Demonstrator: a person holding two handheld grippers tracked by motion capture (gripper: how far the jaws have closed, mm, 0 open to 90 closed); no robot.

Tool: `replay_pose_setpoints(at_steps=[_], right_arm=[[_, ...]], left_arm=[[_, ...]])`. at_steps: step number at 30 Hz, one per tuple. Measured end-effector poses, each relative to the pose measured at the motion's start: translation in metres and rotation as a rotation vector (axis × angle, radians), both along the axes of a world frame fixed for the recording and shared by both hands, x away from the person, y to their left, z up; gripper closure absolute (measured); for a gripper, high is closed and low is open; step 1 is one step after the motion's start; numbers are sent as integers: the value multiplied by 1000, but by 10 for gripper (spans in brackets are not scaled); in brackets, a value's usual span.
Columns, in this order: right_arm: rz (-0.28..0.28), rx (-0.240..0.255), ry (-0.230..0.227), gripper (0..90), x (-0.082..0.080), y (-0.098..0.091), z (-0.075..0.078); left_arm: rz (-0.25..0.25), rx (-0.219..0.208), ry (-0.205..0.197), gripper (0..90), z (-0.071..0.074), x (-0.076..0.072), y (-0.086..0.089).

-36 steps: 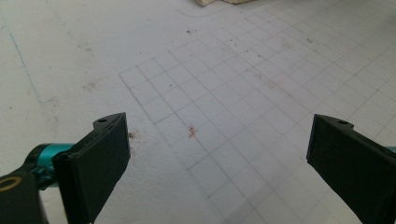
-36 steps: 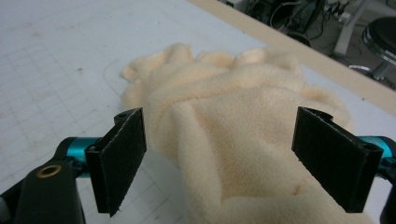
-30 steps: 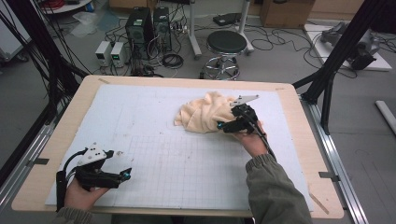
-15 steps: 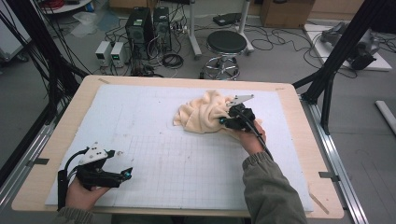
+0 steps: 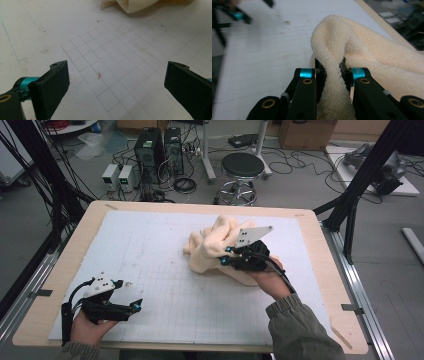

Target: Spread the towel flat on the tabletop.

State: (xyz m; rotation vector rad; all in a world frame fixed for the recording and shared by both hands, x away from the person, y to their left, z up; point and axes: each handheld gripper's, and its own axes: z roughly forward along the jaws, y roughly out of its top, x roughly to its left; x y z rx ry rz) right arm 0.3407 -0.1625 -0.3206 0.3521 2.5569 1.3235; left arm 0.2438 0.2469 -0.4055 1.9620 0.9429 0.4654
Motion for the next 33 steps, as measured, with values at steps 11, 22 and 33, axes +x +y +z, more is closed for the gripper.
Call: replay_pose_setpoints(at_steps=[11,22,33], right_arm=[[184,-43,128,785,-65,18,-53],[81,73,92,507,-66,-21,-34],[-65,-19,83,523,-23,-30,-56]], left_arm=[[-20,0,-13,67,2,-1,-7],[-100,-4,-33,67,10,6,-37],[-233,26,-32,196,19,35,-87]])
